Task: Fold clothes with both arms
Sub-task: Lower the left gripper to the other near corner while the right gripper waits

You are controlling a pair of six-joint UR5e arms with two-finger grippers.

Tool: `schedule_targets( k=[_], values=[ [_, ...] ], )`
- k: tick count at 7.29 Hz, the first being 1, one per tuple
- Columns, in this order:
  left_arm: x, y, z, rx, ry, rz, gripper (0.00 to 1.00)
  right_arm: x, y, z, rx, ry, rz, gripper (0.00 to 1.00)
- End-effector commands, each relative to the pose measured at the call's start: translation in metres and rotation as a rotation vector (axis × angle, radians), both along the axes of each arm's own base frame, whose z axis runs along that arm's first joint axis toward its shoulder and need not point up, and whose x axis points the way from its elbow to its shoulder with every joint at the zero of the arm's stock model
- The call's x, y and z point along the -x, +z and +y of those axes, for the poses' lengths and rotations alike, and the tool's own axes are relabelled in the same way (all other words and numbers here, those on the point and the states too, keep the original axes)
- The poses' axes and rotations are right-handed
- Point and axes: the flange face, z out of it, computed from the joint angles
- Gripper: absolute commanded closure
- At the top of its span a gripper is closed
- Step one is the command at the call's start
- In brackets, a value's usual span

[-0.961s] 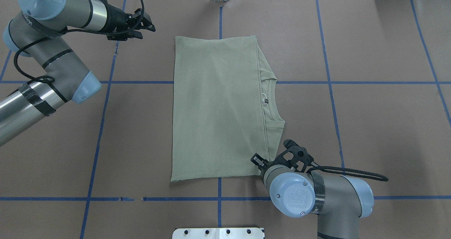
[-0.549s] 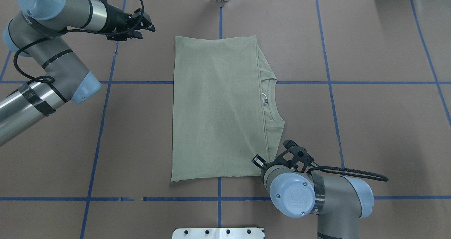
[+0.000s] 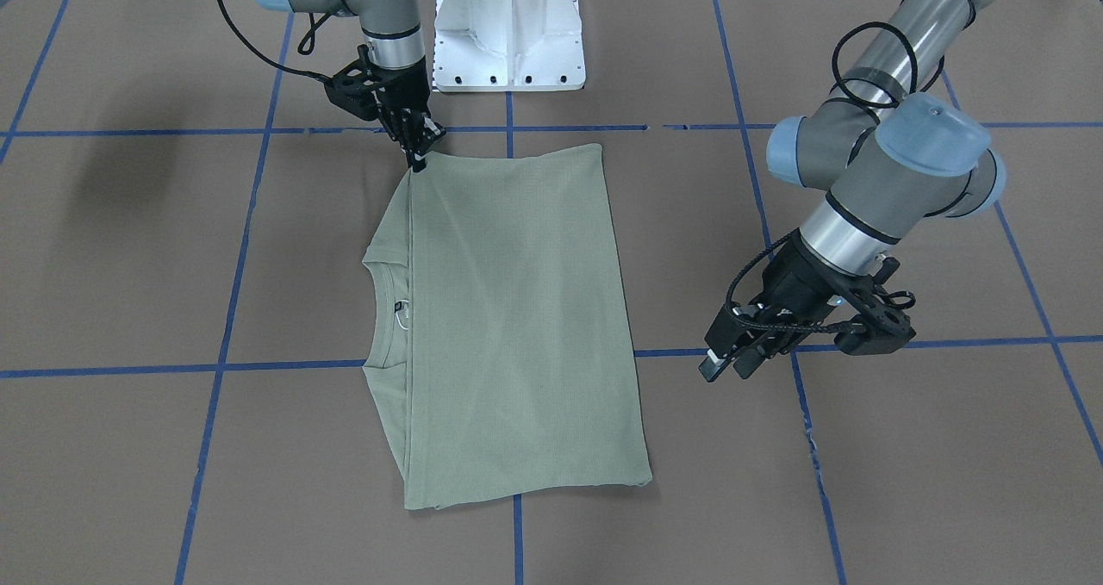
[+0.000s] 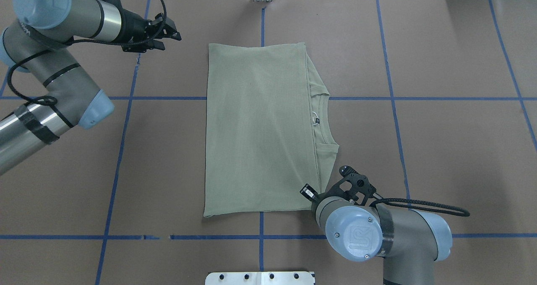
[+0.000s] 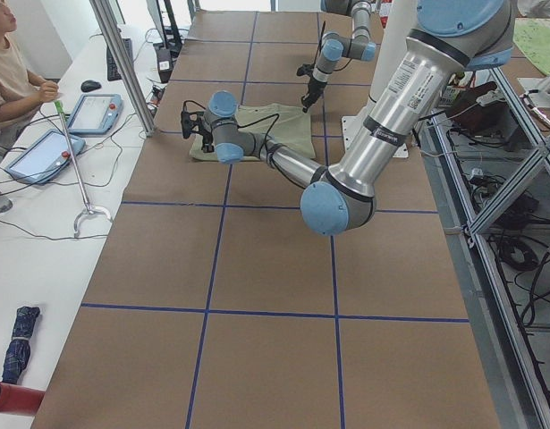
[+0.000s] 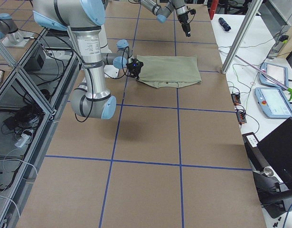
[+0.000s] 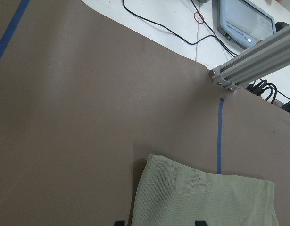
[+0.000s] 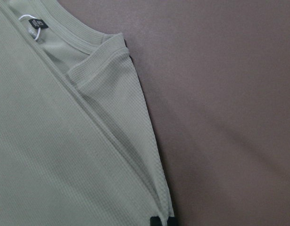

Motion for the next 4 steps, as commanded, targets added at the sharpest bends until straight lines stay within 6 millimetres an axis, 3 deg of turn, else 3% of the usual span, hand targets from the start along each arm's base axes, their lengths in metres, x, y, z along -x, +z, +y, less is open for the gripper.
schedule_targets(
  k=[1,4],
  values=[
    [0.000,0.005,0.078,0.082,0.007,0.082,0.35,-0.009,-0.006,0.009,-0.002,-0.014,-0.020,1.00],
    [-0.077,-0.015,0.219,0.305,0.005,0.121,0.29,-0.012,-0.010,0.013,-0.001,-0.020,-0.030,1.00]
  ],
)
